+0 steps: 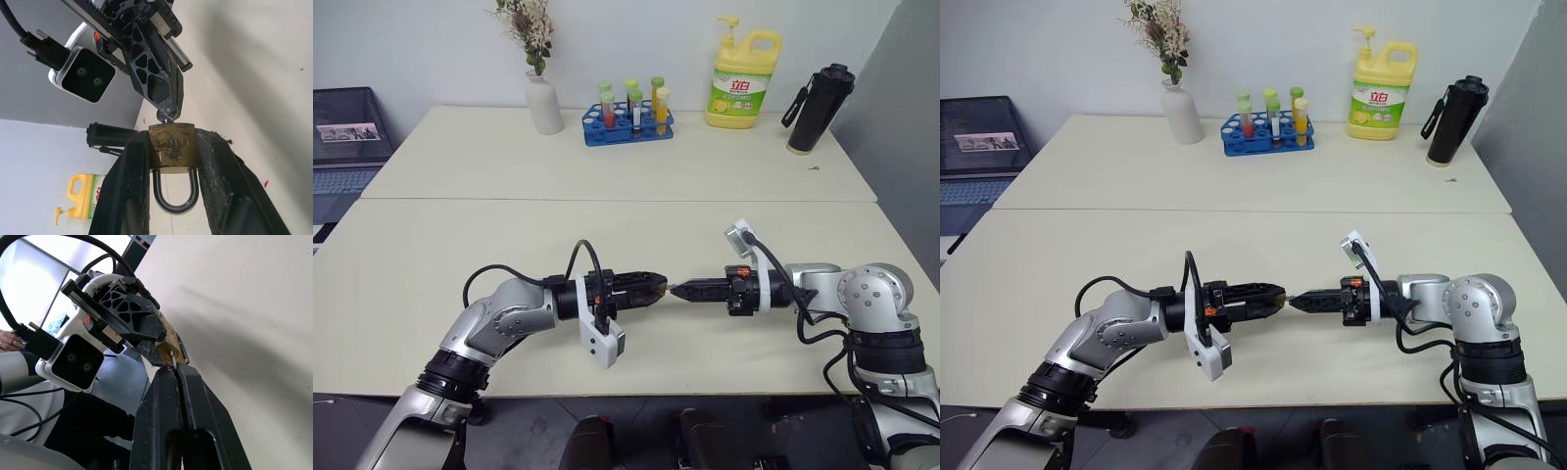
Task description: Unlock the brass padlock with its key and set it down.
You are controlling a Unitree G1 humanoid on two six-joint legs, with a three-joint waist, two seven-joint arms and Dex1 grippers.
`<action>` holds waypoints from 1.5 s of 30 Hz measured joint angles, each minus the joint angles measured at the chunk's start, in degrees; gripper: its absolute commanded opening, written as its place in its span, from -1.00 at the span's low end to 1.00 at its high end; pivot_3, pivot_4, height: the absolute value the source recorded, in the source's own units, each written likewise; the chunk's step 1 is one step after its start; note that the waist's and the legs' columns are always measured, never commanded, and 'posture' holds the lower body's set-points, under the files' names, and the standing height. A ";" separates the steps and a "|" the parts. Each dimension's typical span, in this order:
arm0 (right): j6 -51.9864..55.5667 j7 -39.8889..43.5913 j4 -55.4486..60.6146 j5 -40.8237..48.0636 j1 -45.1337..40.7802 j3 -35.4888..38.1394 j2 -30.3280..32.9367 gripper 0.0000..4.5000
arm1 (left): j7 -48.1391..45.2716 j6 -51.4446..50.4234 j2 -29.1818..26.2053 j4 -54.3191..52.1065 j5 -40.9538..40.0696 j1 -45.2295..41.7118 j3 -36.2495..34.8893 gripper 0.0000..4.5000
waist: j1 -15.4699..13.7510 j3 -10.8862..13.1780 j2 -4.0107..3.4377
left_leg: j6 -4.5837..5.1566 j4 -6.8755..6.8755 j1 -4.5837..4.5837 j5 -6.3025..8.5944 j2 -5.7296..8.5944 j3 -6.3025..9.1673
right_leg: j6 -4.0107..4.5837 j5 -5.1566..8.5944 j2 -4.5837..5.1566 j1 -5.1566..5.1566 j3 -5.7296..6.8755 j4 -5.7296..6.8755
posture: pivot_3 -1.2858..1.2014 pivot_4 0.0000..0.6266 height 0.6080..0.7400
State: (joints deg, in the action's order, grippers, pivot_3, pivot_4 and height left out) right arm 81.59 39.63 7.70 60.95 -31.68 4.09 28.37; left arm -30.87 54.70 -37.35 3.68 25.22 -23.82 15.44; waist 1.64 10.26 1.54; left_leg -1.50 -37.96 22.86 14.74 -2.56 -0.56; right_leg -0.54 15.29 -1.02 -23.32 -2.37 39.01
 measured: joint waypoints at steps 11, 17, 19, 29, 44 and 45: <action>3.06 -2.53 -1.86 1.59 -0.73 1.62 -1.63 -1.00 | 1.72 0.68 -0.67 0.01 1.65 -0.01 -0.03 -0.57 | 0.01 0.00 0.00 | 0.00 0.01 0.00 0.00 0.00 0.00 | 0.00 0.00 0.00 0.00 0.01 0.00 | 0.03 -0.52 1.00; 4.08 -3.42 -2.95 2.37 -1.04 2.04 -1.90 -1.00 | 2.87 1.10 -0.70 0.20 2.83 -0.04 -0.01 -0.57 | 0.01 0.00 0.00 | 0.00 0.01 0.01 0.00 0.00 0.00 | 0.00 0.00 0.00 -0.01 0.00 0.00 | 0.03 -0.52 1.00; 4.38 -3.60 -3.27 2.72 -1.05 2.22 -1.93 -1.00 | 3.00 1.10 -0.70 0.21 2.86 -0.04 0.08 -0.57 | 0.01 0.00 0.00 | 0.00 0.02 0.01 0.00 0.00 0.00 | 0.00 0.00 0.00 -0.01 0.01 0.00 | 0.03 -0.52 1.00; 5.95 -3.54 -4.20 3.26 -1.35 2.87 -2.04 -1.00 | 3.83 1.72 -0.73 0.35 3.22 -0.04 0.32 -0.57 | 0.02 0.00 0.00 | 0.00 0.02 0.02 0.00 -0.01 0.00 | 0.00 0.00 0.00 -0.02 0.00 -0.01 | 0.03 -0.52 1.00; -21.54 8.67 9.45 -15.46 7.84 -8.09 11.03 0.55 | 3.73 1.81 -0.74 0.34 2.86 0.68 1.19 -0.57 | -0.01 0.00 0.00 | 0.00 0.02 0.04 0.00 0.02 0.01 | -0.02 0.01 0.01 -0.04 0.02 -0.04 | 0.03 -0.52 1.00; -24.65 9.93 10.35 -17.43 9.17 -8.38 12.13 0.68 | 3.73 1.73 -0.75 0.34 2.65 0.70 1.19 -0.57 | -0.01 0.00 0.00 | 0.00 0.02 0.03 0.00 0.02 0.01 | -0.02 0.01 0.01 -0.04 0.02 -0.04 | 0.03 -0.52 1.00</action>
State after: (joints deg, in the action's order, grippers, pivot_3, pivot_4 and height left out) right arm 56.95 49.56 18.06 43.51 -22.51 -4.30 40.50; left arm -27.14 56.44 -38.10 4.02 27.87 -23.12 16.63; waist 1.63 10.27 1.54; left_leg -1.50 -37.93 22.90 14.74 -2.54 -0.55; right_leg -0.56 15.30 -1.00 -23.37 -2.35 38.97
